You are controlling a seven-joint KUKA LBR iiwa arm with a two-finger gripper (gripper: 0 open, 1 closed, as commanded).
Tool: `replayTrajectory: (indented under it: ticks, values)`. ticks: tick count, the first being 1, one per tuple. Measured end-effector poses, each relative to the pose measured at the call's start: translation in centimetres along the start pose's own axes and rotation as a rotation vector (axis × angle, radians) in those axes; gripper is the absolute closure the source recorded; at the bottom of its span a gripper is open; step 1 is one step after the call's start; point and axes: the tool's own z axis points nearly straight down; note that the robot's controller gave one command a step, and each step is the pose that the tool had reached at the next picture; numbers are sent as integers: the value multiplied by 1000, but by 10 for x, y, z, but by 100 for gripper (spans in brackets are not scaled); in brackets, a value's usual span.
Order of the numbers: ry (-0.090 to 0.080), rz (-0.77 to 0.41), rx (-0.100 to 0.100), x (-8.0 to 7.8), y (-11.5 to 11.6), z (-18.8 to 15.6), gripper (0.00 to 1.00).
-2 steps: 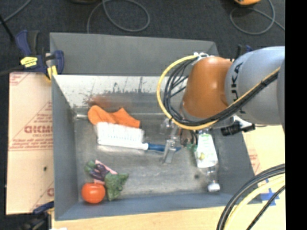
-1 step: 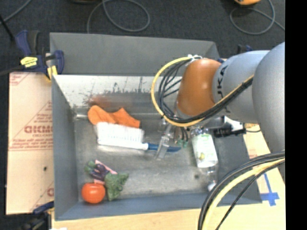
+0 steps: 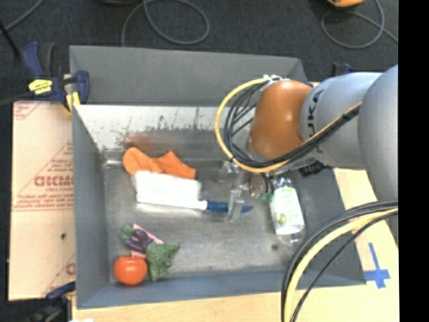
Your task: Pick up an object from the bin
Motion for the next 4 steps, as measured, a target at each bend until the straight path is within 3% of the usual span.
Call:
replayTrajectory:
  ticks: [1, 2, 4]
  values:
    - [0, 175, -1, 23, 35, 16, 0]
    - [-4, 0, -1, 13, 37, 21, 100]
    - [0, -20, 1, 12, 31, 16, 100]
